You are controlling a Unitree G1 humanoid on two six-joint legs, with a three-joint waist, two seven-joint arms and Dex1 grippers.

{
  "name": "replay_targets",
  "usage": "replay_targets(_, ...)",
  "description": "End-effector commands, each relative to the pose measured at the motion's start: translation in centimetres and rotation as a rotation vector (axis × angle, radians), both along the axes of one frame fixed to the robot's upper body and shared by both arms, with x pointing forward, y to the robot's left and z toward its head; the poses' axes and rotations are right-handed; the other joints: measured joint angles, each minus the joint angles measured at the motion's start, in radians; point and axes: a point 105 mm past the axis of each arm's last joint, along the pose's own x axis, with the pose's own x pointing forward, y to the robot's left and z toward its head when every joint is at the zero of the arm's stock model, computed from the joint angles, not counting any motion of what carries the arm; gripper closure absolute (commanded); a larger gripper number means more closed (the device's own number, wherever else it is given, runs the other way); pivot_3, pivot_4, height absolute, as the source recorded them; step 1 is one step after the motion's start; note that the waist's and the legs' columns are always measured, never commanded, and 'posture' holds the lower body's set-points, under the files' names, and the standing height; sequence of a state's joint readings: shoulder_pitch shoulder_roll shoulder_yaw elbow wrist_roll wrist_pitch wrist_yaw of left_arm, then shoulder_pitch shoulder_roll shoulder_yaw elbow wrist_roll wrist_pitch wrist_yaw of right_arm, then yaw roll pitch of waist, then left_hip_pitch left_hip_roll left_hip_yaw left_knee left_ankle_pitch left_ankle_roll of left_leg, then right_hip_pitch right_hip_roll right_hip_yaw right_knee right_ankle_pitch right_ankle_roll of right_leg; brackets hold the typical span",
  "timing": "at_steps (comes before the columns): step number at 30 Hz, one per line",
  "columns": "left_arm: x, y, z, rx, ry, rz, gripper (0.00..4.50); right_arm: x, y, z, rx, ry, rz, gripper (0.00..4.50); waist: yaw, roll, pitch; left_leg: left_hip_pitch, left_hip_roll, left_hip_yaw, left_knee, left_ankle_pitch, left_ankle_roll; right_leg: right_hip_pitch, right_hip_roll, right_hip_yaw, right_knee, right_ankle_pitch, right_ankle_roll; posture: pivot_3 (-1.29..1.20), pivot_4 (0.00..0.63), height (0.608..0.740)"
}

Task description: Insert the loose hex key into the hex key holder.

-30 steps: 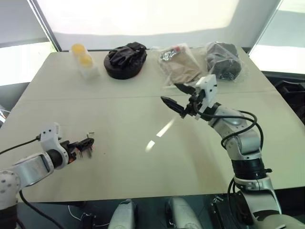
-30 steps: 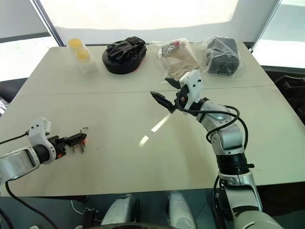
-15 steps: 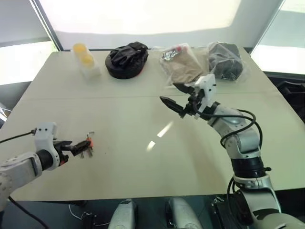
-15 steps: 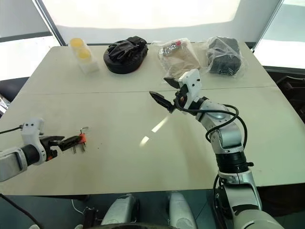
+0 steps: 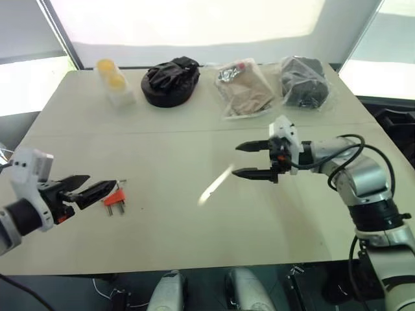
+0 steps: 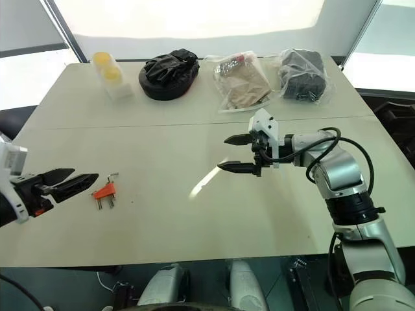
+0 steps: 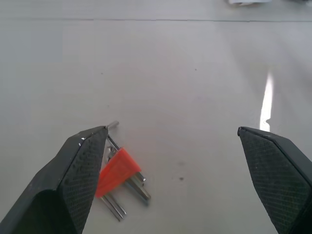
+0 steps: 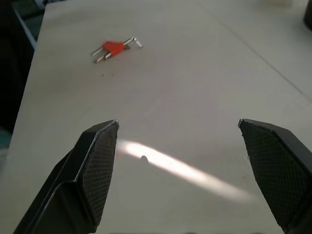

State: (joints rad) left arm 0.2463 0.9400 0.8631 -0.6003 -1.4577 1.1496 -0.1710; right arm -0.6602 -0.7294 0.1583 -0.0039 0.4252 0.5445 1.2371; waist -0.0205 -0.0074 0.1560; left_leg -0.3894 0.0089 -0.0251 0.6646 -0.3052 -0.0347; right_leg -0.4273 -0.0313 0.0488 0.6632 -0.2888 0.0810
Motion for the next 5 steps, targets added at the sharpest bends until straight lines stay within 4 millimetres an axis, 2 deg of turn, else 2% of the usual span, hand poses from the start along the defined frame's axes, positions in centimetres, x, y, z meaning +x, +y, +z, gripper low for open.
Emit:
replay_targets(1, -0.85, 0.12, 1.85, 0.023, -0.070, 0.031, 0.03, -0.29, -0.52, 0.65, -0.075, -0.038, 0.071, 0.39, 0.002, 0.000, 0.000, 0.000, 0.000, 0.000, 0.000, 0.000, 0.000, 0.000, 0.000, 0.000, 0.000, 0.000, 0.000, 0.00, 0.150, 0.740)
replay_targets(5, -1.85, -0.06, 1.83, 0.033, -0.067, 0.055, 0.03, -0.33, -1.02, 0.53, -0.127, -0.042, 0.105, 0.39, 0.003, 0.000, 0.000, 0.000, 0.000, 0.000, 0.000, 0.000, 0.000, 0.000, 0.000, 0.000, 0.000, 0.000, 0.000, 0.00, 0.150, 0.740)
